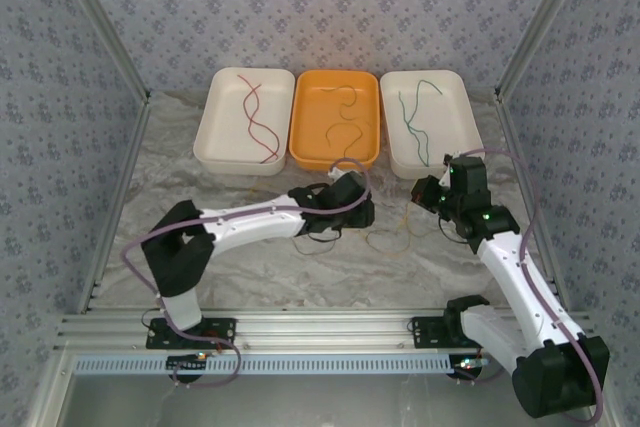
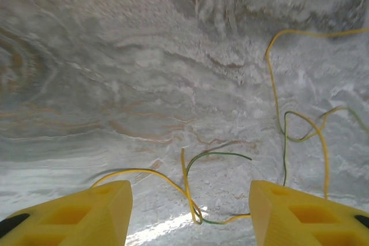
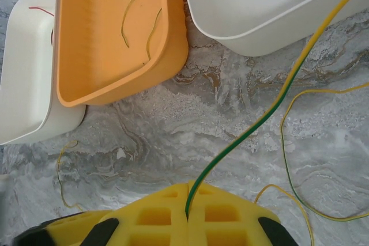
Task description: Untangle the cables
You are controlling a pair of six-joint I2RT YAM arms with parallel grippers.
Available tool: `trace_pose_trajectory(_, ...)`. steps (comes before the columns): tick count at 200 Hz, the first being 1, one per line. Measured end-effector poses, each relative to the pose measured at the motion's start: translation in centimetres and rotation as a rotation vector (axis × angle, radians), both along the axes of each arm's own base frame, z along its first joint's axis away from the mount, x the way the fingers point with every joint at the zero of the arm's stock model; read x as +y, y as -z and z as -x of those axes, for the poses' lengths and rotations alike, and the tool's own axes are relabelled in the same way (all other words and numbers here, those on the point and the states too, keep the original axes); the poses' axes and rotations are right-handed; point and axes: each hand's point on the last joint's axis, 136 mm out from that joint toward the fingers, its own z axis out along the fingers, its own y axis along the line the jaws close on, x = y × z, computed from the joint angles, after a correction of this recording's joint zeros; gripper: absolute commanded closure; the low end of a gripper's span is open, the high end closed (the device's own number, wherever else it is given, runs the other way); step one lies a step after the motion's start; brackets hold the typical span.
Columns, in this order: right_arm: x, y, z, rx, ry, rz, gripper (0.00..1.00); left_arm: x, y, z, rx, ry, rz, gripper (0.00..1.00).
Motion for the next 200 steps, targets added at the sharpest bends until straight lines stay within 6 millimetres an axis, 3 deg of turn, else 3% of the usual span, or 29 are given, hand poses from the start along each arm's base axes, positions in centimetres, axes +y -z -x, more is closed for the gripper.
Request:
trace_pose_trajectory(23,-0.1,0.0,0.0,-0.001,0.003,0.0,1.0,-0.1,1.9,0.6,0.024,0.014,-0.053,0.45)
trace_pose_trajectory(48,-0.3,-0.4,0.0,-0.012,0.011,-0.003,1.0,0.2,1.4,1.3,-0.001,0.008,-0.081,0.5)
trace_pose_trajectory(86,-0.2,-0.8,0.2,-0.023,-0.001,-0.018,1.0,0.7,-0.8,6.5,0.045,-0.011,0.015,0.65)
trace_pose_trajectory(110,0.0,-1.0,0.2,-0.027,-0.009,-0.025,1.0,0.1,1.5,8.5,0.171,-0.083,0.089,0.64)
trace_pose_trajectory(131,0.2,-1.3,0.4,-0.034,-0.018,-0.034,1.0,-0.7,4.4,8.6,0.246,-0.16,0.101,0.64)
trace_pose_trajectory(151,0.4,-1.6,0.6,-0.041,-0.028,-0.044,1.0,-1.7,6.3,8.3,0.295,-0.227,0.116,0.57)
trace_pose_trajectory(200,0.6,-2.7,1.3,-0.074,-0.045,-0.063,1.0,-4.5,7.2,7.4,0.36,-0.346,0.197,0.52)
